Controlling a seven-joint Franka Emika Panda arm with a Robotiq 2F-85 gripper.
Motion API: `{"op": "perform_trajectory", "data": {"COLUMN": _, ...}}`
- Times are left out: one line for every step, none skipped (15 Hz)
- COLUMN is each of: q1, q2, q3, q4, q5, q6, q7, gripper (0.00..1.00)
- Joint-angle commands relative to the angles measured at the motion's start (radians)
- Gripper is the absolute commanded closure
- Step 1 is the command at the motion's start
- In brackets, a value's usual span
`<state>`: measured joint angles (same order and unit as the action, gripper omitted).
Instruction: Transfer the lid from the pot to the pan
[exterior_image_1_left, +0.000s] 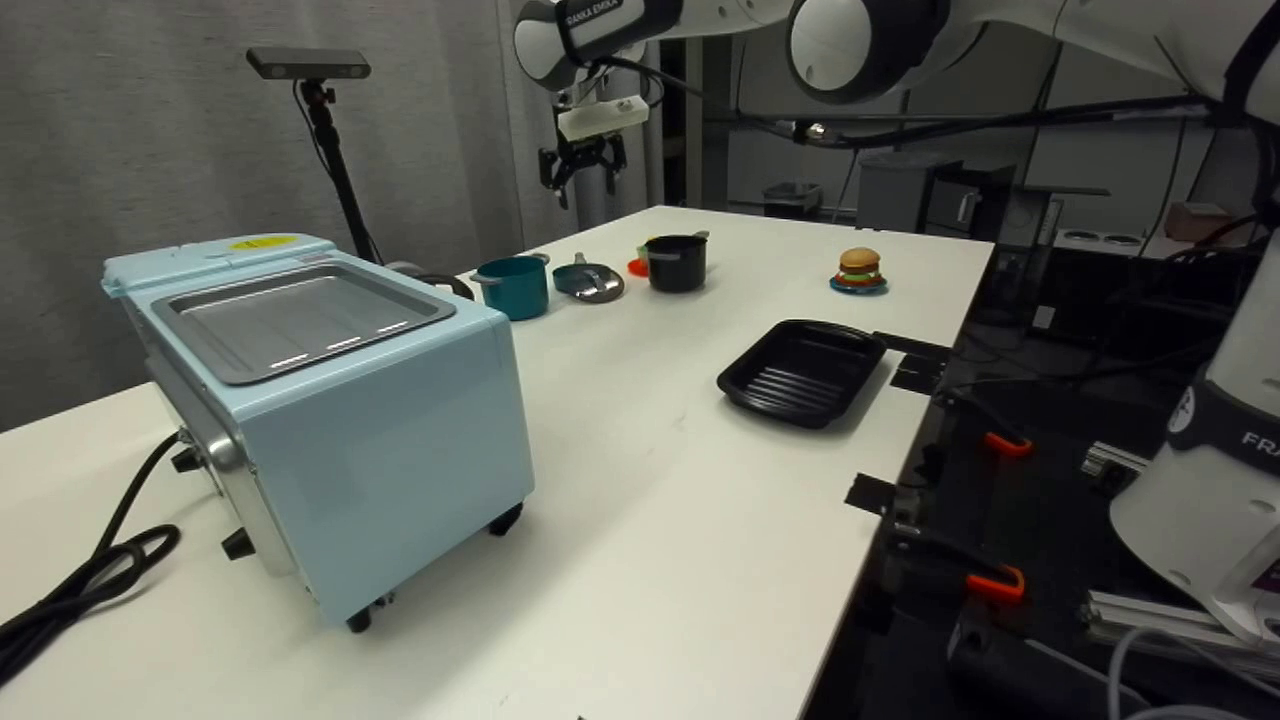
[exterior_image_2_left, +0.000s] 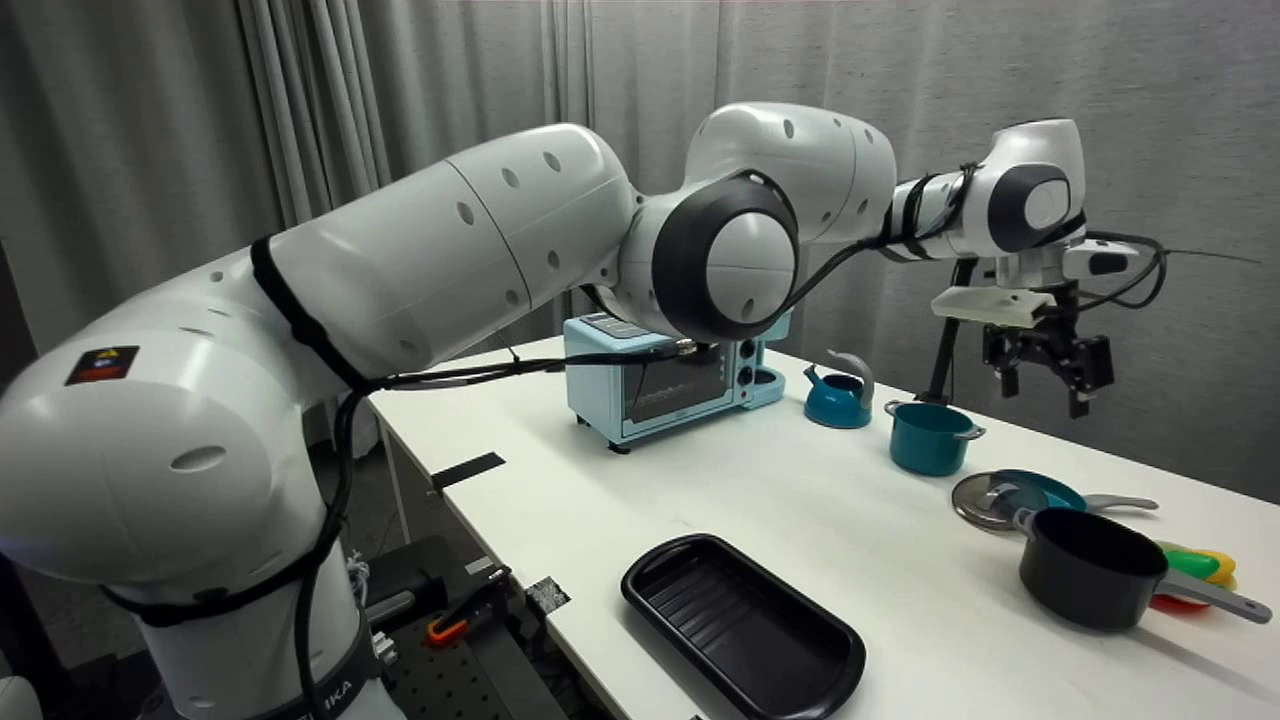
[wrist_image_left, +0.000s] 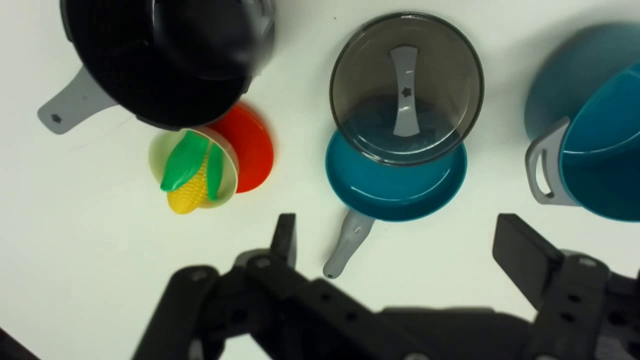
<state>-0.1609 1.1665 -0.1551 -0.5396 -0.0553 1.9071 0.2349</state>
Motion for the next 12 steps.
{"op": "perform_trajectory", "data": {"q1": -0.029, "q2": -0.03, "q3": 0.01, "q4": 0.022, "q5": 0.011, "q6": -0.031, "q7": -0.051, "gripper": 0.0}}
{"op": "perform_trajectory", "data": {"q1": -0.034, "q2": -0.036, "q3": 0.01, "q4": 0.021, "q5": 0.012, "q6": -0.027, "q7": -0.058, "gripper": 0.0}}
{"op": "perform_trajectory", "data": {"q1": -0.04, "q2": -0.044, "q3": 0.011, "q4": 0.019, "q5": 0.012, "q6": -0.027, "q7": -0.064, "gripper": 0.0}}
{"op": "perform_trajectory", "data": {"q1": -0.04, "q2": -0.052, "q3": 0.011, "q4": 0.012, "q5": 0.012, "q6": -0.024, "q7": -0.065, "gripper": 0.0}}
{"op": "perform_trajectory", "data": {"q1": -0.042, "q2": -0.058, "q3": 0.012, "q4": 0.009, "q5": 0.012, "q6": -0.023, "q7": -0.067, "gripper": 0.0}}
{"op": "perform_trajectory", "data": {"q1": -0.043, "q2": -0.064, "q3": 0.012, "q4": 0.006, "q5": 0.013, "q6": -0.023, "q7": -0.063, "gripper": 0.0}}
{"op": "perform_trajectory", "data": {"q1": -0.034, "q2": -0.049, "q3": 0.001, "q4": 0.0, "q5": 0.001, "q6": -0.002, "q7": -0.038, "gripper": 0.0}}
{"op": "perform_trajectory", "data": {"q1": -0.035, "q2": -0.053, "q3": 0.001, "q4": 0.0, "q5": 0.001, "q6": -0.002, "q7": -0.038, "gripper": 0.0}}
{"op": "perform_trajectory", "data": {"q1": -0.035, "q2": -0.055, "q3": 0.001, "q4": 0.0, "q5": 0.001, "q6": -0.002, "q7": -0.038, "gripper": 0.0}}
{"op": "perform_trajectory", "data": {"q1": -0.035, "q2": -0.055, "q3": 0.001, "q4": 0.0, "q5": 0.001, "q6": -0.002, "q7": -0.038, "gripper": 0.0}}
{"op": "perform_trajectory", "data": {"q1": -0.035, "q2": -0.055, "q3": 0.002, "q4": 0.0, "q5": 0.001, "q6": -0.002, "q7": -0.038, "gripper": 0.0}}
{"op": "perform_trajectory", "data": {"q1": -0.035, "q2": -0.055, "q3": 0.002, "q4": 0.0, "q5": 0.001, "q6": -0.002, "q7": -0.038, "gripper": 0.0}}
